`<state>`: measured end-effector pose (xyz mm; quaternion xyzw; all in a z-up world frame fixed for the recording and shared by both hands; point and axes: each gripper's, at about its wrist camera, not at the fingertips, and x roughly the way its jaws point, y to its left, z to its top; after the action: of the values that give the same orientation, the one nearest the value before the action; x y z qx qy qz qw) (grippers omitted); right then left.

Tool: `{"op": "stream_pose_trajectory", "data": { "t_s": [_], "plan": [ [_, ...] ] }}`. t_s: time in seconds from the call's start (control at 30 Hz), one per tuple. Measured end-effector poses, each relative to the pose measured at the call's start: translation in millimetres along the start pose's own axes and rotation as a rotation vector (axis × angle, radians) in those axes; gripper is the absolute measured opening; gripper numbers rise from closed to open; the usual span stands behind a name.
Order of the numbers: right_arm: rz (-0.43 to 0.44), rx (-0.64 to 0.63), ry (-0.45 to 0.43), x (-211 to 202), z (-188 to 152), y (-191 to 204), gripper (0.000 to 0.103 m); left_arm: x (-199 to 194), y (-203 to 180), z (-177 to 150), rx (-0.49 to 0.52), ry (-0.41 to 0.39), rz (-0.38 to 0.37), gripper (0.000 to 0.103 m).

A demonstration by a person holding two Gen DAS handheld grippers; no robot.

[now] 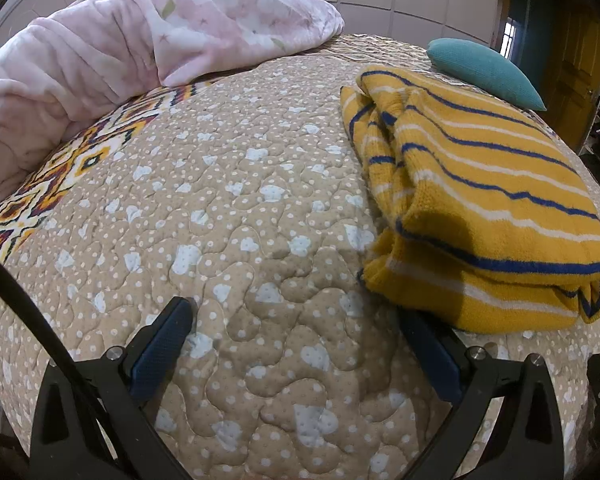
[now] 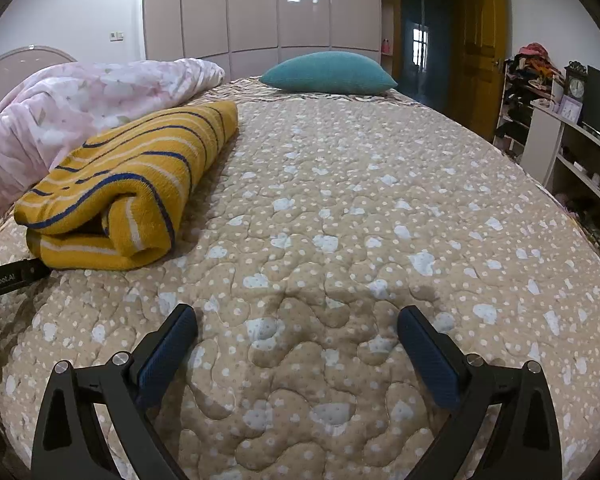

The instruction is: Fold small clothes

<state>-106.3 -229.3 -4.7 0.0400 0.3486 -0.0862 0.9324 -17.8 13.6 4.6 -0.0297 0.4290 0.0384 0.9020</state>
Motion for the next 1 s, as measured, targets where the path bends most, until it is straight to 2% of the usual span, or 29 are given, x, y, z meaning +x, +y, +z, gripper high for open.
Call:
{"op": "stream_pose_trajectory", "data": {
  "t_s": [1.0],
  "plan": [
    [-0.041, -0.017, -0.024, -4.2, -3.3, 6.1, 0.103, -1.2, -0.6, -1.2, 0.003, -0.006, -0.001, 0.103]
  ]
}}
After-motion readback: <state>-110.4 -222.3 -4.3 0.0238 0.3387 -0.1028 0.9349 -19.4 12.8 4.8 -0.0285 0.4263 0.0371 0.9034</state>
